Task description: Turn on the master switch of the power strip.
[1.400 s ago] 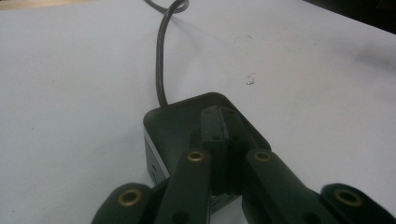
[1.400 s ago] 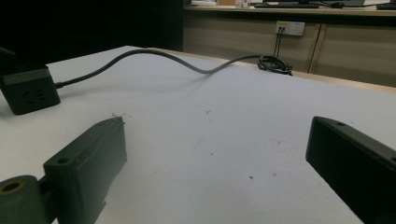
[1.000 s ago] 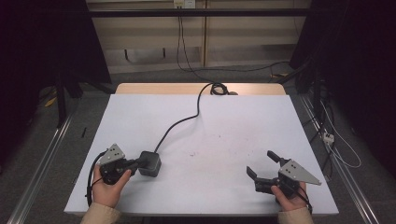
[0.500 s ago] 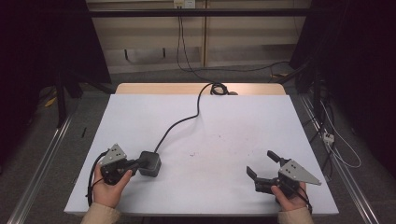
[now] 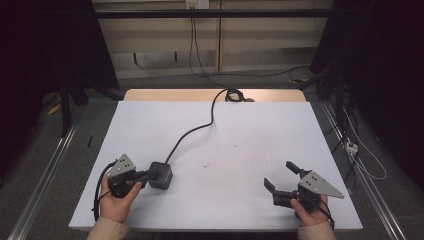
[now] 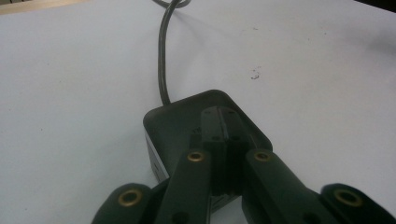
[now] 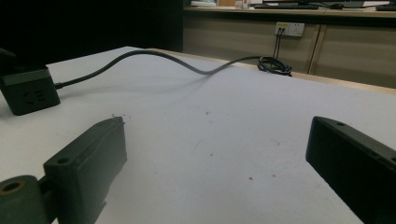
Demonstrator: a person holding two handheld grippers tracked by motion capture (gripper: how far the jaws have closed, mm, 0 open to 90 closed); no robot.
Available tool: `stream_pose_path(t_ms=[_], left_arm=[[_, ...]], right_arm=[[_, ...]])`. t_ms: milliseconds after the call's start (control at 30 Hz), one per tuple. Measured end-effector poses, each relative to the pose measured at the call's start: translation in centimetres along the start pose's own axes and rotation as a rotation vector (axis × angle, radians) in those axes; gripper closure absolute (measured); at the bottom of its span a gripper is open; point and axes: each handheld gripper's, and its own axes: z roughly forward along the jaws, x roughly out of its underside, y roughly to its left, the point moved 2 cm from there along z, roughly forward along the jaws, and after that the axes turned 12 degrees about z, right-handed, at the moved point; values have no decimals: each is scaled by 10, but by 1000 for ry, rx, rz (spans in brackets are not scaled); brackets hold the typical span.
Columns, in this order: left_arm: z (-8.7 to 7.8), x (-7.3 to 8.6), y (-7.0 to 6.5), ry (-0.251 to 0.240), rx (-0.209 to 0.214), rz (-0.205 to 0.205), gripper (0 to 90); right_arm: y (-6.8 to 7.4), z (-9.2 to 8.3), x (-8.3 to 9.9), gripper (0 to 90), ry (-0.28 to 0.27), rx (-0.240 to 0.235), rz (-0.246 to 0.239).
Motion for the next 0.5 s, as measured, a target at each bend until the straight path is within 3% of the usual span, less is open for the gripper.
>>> stream_pose_path(t_ms=[500], left_arm=[[0,0,1,3,1,-20,900]], right_arm=[[0,-1,0,49,0,2,0]])
